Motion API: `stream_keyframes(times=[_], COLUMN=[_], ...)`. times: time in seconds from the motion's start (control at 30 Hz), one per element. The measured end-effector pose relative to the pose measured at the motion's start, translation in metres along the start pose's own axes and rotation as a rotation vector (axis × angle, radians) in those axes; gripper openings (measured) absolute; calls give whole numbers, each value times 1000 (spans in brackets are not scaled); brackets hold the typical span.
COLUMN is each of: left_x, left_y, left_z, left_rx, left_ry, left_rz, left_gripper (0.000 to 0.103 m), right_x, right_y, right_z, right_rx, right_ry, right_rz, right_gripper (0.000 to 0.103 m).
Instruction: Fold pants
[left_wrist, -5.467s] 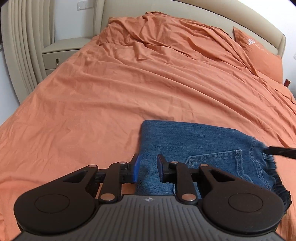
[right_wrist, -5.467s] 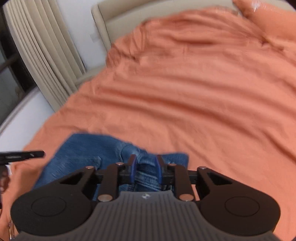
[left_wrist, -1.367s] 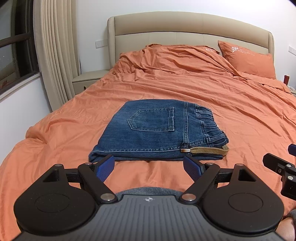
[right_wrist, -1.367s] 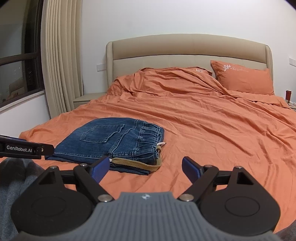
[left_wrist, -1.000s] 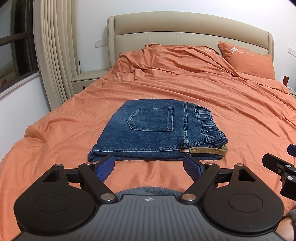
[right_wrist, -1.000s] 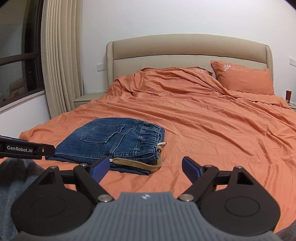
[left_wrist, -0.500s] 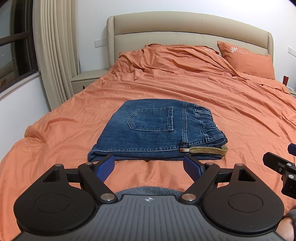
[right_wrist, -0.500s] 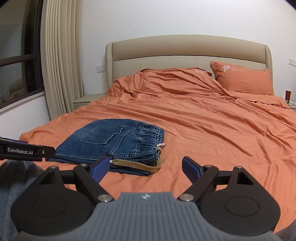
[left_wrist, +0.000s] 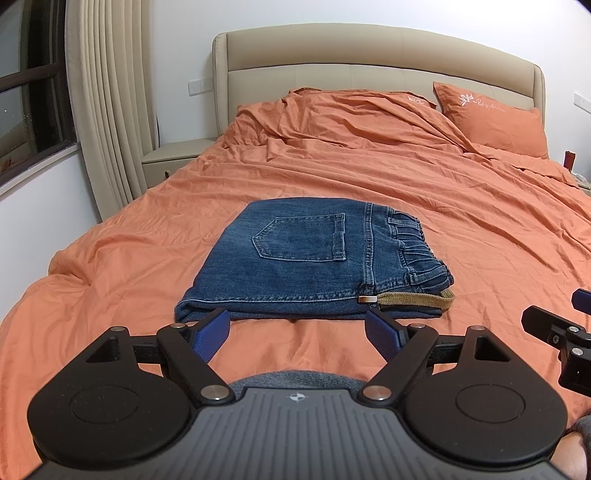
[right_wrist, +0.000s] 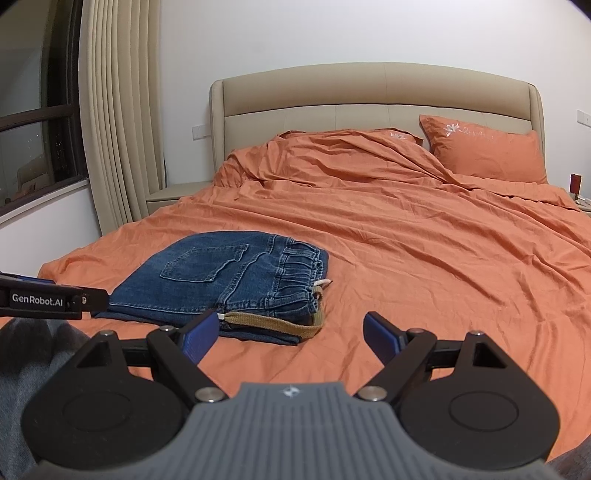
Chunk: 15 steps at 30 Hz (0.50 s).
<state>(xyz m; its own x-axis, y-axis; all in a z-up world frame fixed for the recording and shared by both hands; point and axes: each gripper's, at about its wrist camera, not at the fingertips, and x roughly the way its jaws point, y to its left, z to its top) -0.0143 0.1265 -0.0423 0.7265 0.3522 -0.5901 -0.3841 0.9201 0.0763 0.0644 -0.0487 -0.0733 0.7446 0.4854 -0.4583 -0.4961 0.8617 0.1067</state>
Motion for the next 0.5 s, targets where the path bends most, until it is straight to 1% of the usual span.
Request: stream_keyframes(times=[0.5], left_x=[-2], left_y=[-2], left_z=[0], left_rx=[1], left_ry=[-3], left_rz=[1], left_gripper=[97], right_x=[3], right_y=[0], right_z=[0], right_rx=[4], right_ry=[14], right_rz=[-4], right_gripper=[82])
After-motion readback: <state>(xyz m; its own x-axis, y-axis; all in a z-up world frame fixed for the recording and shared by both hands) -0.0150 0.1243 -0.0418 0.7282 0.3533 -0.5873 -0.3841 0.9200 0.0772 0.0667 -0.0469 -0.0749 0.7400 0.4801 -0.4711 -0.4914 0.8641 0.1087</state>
